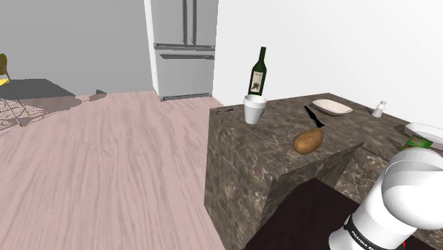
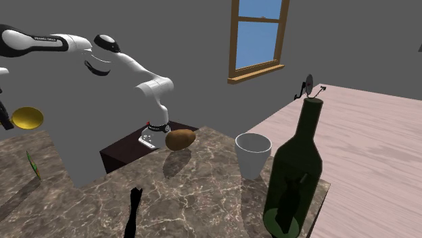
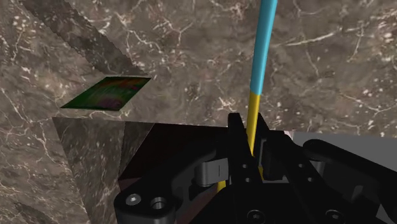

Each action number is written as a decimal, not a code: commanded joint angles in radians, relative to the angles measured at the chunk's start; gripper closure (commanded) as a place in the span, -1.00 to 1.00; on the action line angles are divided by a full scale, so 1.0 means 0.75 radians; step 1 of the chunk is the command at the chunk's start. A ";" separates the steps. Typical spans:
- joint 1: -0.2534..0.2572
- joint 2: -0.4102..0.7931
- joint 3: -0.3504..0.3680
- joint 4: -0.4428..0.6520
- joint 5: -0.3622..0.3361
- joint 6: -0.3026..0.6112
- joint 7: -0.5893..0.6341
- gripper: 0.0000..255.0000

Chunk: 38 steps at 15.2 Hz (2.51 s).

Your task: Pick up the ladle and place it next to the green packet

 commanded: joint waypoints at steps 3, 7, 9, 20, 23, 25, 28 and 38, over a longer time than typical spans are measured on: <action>-0.012 -0.027 -0.029 -0.049 -0.030 0.047 0.006 1.00; -0.022 -0.053 -0.060 -0.097 -0.060 0.093 0.014 1.00; -0.026 -0.066 -0.077 -0.119 -0.075 0.115 0.017 1.00; -0.034 -0.133 -0.180 -0.218 -0.167 0.236 0.035 1.00; -0.032 -0.150 -0.211 -0.238 -0.193 0.268 0.039 1.00; -0.032 -0.156 -0.221 -0.245 -0.202 0.278 0.041 1.00; -0.032 -0.156 -0.221 -0.244 -0.202 0.278 0.040 1.00; -0.032 -0.142 -0.197 -0.221 -0.180 0.250 0.031 -1.00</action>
